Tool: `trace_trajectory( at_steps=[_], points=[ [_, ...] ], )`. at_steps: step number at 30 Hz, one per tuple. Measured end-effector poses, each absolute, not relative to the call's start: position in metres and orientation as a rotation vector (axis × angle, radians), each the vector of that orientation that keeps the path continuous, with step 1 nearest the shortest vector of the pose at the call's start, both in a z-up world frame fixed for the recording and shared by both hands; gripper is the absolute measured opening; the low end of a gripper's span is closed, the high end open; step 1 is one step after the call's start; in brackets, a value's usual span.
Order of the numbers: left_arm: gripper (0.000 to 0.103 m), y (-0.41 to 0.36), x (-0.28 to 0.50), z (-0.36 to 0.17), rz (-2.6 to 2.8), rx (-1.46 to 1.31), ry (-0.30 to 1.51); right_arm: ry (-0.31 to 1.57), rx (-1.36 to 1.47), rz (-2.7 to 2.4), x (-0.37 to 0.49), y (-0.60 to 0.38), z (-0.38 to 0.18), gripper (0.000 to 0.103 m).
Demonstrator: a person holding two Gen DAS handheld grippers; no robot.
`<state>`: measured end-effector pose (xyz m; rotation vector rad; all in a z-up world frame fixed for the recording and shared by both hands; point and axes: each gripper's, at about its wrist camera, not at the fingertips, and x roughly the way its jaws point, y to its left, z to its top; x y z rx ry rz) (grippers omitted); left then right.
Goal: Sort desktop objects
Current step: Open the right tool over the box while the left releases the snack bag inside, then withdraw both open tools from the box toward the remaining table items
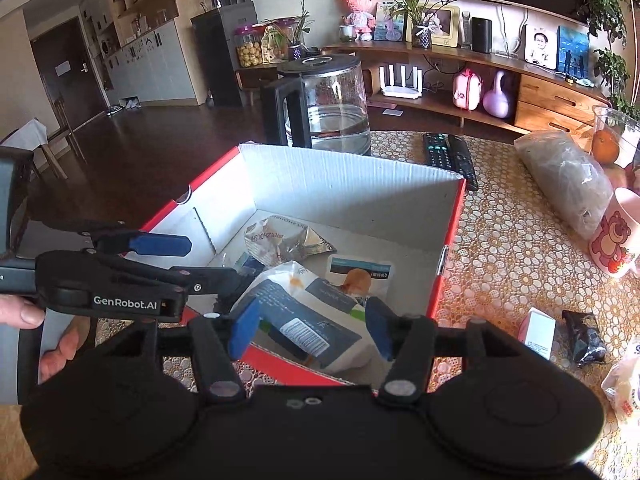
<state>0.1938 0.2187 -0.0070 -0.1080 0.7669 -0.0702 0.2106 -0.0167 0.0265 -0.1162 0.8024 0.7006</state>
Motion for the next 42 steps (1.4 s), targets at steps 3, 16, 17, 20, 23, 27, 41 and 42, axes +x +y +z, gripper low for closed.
trace_trajectory(
  at_steps=[3, 16, 17, 20, 23, 27, 41, 42],
  points=[
    [0.076, 0.212, 0.186, -0.001, -0.069, -0.099, 0.758, 0.793, -0.108, 0.7, 0.205, -0.026, 0.031, 0.059],
    [0.088, 0.17, 0.145, 0.018, -0.11, -0.068, 0.714, 0.756, -0.052, 0.67, 0.176, -0.081, 0.047, 0.06],
    [0.089, 0.166, 0.142, 0.018, -0.114, -0.065, 0.707, 0.754, -0.047, 0.664, 0.174, -0.086, 0.047, 0.06],
    [0.102, 0.149, 0.133, 0.022, -0.132, -0.043, 0.678, 0.75, -0.035, 0.64, 0.166, -0.106, 0.047, 0.06],
    [0.103, 0.132, 0.126, 0.024, -0.165, -0.032, 0.674, 0.744, -0.018, 0.62, 0.158, -0.128, 0.048, 0.06],
    [0.103, 0.101, 0.12, 0.029, -0.223, -0.027, 0.667, 0.718, -0.021, 0.585, 0.146, -0.16, 0.048, 0.061],
    [0.103, 0.002, 0.13, 0.02, -0.335, 0.024, 0.642, 0.71, 0.03, 0.396, 0.133, -0.273, 0.035, 0.061],
    [0.103, -0.004, 0.132, 0.018, -0.331, 0.032, 0.64, 0.71, 0.032, 0.382, 0.134, -0.28, 0.034, 0.061]
  ],
)
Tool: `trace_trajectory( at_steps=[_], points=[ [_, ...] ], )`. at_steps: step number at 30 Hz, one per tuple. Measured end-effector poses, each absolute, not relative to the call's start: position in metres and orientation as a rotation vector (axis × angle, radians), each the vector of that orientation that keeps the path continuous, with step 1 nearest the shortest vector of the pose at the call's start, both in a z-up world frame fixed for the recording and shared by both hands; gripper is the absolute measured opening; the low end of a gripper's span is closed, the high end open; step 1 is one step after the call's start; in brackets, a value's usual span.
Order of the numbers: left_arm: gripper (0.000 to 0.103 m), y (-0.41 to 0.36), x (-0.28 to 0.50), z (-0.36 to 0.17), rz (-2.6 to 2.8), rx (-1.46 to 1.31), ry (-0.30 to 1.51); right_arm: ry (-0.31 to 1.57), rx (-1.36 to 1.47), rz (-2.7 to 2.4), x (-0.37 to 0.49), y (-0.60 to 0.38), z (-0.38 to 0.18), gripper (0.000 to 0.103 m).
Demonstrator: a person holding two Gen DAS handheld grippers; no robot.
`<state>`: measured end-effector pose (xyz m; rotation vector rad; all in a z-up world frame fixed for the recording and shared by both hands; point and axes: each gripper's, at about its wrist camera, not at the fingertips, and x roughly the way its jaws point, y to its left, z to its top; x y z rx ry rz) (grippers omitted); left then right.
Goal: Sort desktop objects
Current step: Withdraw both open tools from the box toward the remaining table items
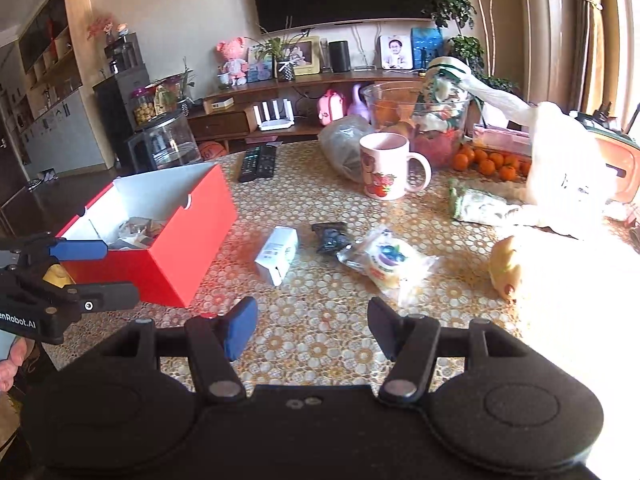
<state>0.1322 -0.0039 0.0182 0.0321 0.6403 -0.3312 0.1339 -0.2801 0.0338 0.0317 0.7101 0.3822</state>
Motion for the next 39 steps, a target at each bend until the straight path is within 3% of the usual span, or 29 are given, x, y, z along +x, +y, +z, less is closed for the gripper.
trace_trajectory(
  at_steps=[20, 39],
  points=[
    [0.103, -0.067, 0.237, -0.034, -0.28, 0.066, 0.685, 0.742, 0.069, 0.097, 0.217, -0.395, -0.023, 0.061],
    [0.102, -0.073, 0.306, -0.089, -0.129, 0.071, 0.733, 0.783, 0.067, 0.084, 0.291, -0.4, -0.071, 0.061]
  ],
)
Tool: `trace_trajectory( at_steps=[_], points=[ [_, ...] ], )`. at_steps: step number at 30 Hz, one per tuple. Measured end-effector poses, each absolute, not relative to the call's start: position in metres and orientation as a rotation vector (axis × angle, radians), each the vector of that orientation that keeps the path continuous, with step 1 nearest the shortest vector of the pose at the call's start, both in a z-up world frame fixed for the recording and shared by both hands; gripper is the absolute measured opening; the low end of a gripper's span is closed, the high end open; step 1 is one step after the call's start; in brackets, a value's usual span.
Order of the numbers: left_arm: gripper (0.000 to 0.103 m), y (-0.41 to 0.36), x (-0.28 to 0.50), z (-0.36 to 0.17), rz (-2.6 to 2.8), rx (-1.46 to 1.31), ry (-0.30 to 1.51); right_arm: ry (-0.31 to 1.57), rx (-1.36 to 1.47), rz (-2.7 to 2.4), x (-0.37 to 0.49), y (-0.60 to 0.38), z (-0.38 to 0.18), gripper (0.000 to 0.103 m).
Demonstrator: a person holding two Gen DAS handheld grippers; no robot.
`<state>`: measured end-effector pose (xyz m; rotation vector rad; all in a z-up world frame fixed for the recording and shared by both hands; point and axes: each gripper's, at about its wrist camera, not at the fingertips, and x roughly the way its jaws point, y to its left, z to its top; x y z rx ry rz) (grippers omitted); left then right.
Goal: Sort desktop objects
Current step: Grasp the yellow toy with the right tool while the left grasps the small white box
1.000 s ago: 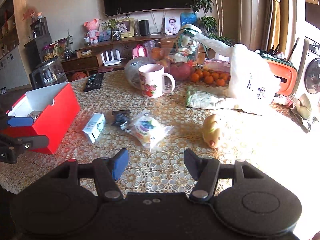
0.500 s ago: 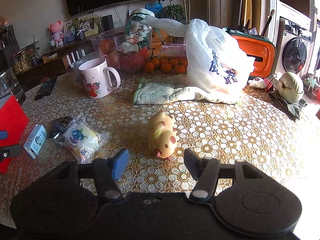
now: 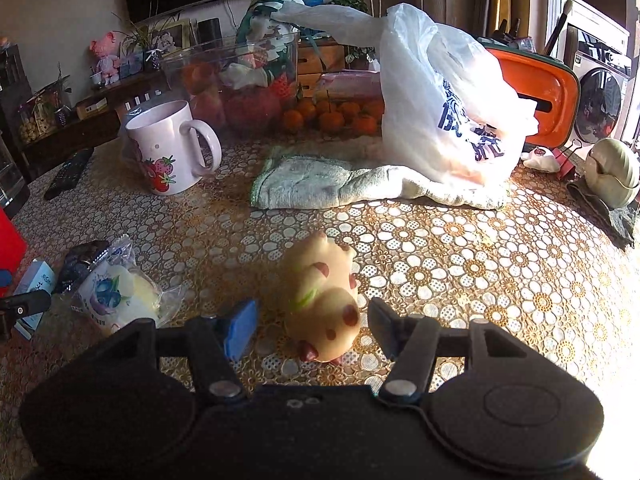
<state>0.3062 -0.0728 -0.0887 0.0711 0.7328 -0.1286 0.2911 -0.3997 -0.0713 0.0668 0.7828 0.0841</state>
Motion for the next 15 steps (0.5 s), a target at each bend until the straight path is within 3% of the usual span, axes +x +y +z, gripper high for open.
trace_trajectory(
  at_steps=[5, 13, 15],
  points=[
    [0.094, -0.07, 0.31, -0.092, -0.124, 0.062, 0.736, 0.785, 0.05, 0.076, 0.299, -0.399, -0.076, 0.06],
    [0.066, -0.069, 0.313, -0.1, -0.13, 0.049, 0.762, 0.797, 0.038, 0.062, 0.308, -0.399, -0.082, 0.056],
    [0.063, -0.069, 0.314, -0.102, -0.13, 0.048, 0.772, 0.801, 0.03, 0.066, 0.309, -0.397, -0.083, 0.051]
  ],
)
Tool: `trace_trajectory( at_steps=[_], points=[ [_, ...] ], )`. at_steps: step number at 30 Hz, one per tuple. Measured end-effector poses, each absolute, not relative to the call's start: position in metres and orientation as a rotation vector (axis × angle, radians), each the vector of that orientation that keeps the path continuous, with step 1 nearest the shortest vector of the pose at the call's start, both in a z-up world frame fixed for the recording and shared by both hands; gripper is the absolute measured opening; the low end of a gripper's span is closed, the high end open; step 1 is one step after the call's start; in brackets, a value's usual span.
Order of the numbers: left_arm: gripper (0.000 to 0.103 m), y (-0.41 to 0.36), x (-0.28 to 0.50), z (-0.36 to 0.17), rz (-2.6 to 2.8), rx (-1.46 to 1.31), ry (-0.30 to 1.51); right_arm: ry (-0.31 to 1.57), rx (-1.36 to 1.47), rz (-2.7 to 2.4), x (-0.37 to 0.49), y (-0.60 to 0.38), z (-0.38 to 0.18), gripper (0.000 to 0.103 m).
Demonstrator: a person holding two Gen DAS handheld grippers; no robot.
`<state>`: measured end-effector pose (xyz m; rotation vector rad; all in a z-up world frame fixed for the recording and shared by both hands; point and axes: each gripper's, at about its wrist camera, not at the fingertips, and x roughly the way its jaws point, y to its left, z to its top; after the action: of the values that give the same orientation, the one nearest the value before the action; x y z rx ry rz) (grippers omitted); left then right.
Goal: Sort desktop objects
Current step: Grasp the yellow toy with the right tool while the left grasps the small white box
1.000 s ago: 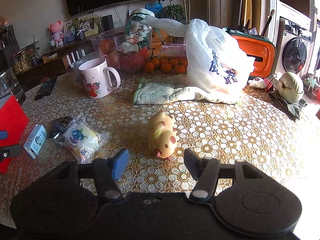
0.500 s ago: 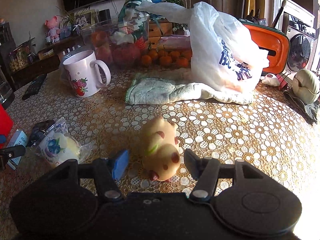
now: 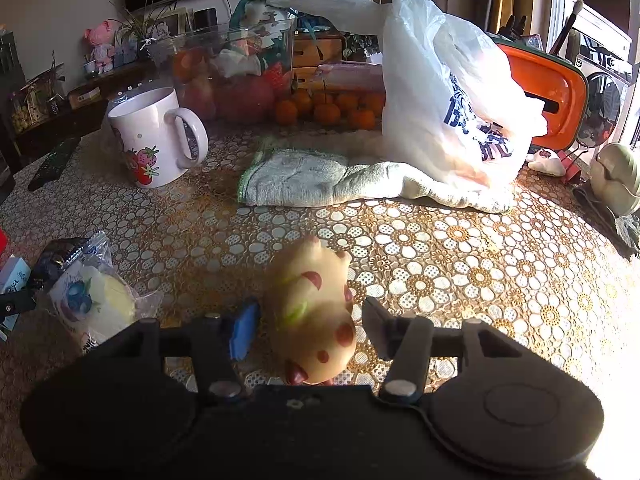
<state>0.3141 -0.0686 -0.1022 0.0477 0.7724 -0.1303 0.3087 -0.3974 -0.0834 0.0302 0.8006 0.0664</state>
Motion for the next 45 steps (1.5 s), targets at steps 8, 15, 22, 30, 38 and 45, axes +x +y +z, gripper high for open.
trace_trajectory(
  at_steps=[8, 15, 22, 30, 38, 45],
  points=[
    [0.033, -0.061, 0.317, -0.103, -0.103, 0.035, 0.781, 0.803, -0.001, 0.063, 0.309, -0.393, -0.083, 0.046],
    [0.03, -0.056, 0.312, -0.102, -0.116, -0.011, 0.787, 0.798, -0.026, 0.063, 0.301, -0.387, -0.079, 0.044],
    [0.03, -0.063, 0.293, -0.094, -0.147, 0.003, 0.774, 0.787, -0.029, 0.073, 0.284, -0.384, -0.066, 0.044],
    [0.03, -0.065, 0.263, -0.072, -0.196, -0.022, 0.758, 0.773, -0.039, 0.105, 0.25, -0.373, -0.046, 0.044],
    [0.03, -0.06, 0.231, -0.039, -0.244, -0.047, 0.725, 0.74, -0.05, 0.162, 0.215, -0.352, -0.016, 0.044],
    [0.03, -0.041, 0.197, -0.012, -0.273, -0.065, 0.708, 0.72, -0.053, 0.261, 0.184, -0.316, 0.008, 0.044]
  ],
)
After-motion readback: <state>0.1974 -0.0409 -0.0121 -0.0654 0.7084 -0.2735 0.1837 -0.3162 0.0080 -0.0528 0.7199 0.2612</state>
